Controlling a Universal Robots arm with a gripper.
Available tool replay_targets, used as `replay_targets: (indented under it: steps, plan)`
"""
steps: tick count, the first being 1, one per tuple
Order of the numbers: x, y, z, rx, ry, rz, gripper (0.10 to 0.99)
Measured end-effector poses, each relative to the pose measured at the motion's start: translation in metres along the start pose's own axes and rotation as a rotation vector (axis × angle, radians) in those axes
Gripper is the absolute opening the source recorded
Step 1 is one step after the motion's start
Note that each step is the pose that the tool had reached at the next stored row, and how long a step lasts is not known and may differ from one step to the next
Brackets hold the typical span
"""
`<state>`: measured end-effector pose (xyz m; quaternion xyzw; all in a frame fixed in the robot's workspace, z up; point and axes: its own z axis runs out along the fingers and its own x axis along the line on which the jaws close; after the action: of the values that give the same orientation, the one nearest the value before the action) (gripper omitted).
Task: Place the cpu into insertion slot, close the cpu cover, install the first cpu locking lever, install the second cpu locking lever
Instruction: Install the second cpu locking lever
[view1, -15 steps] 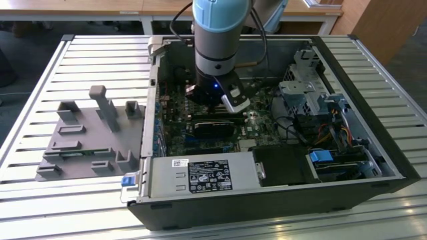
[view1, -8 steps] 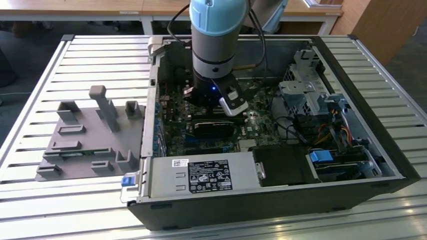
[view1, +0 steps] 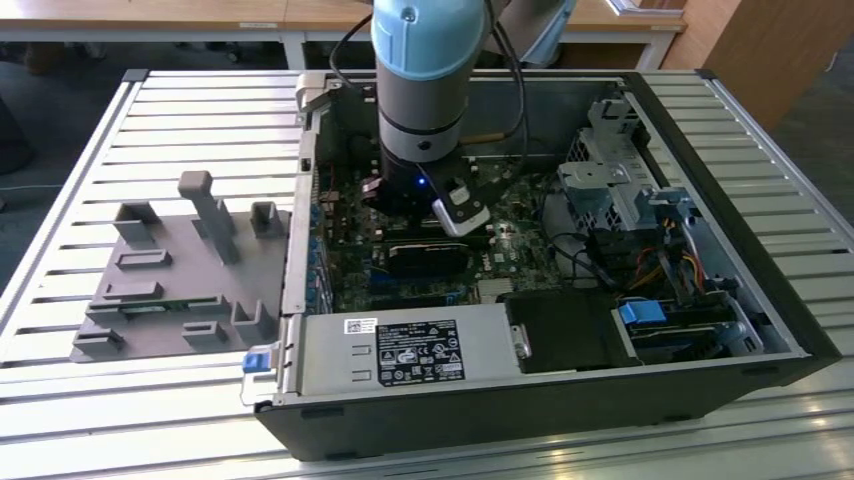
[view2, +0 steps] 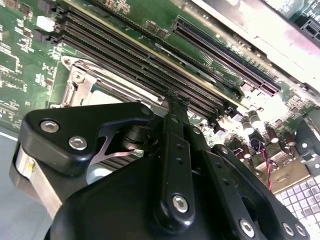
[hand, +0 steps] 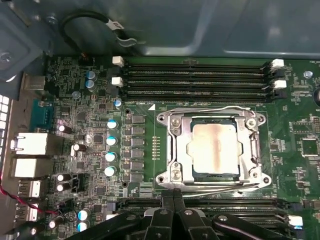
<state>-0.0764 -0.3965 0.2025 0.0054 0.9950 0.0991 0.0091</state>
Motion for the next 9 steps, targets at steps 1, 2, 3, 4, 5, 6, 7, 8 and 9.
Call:
replay_targets:
  steps: [1,2,3,4,5,6,7,8,9]
  plan:
    - [0.0008,-0.0002,0.0009,0.000,0.0000,0.000,0.118]
    - [0.0015,-0.0004,0.0016,-0.001,0.0001,0.000,0.118]
    - [0.0022,-0.0005,0.0021,-0.001,0.0002,0.000,0.118]
    - [0.0026,-0.0005,0.0024,-0.002,0.0002,-0.001,0.118]
    - [0.0027,-0.0002,0.0027,-0.002,0.0002,-0.001,0.118]
    - [0.0029,0.0001,0.0031,-0.003,0.0002,-0.001,0.118]
    - [0.0030,0.0004,0.0034,-0.003,0.0002,-0.001,0.118]
    - [0.0031,0.0008,0.0038,-0.004,0.0002,-0.001,0.118]
    - [0.0032,0.0009,0.0040,-0.005,0.0004,-0.001,0.118]
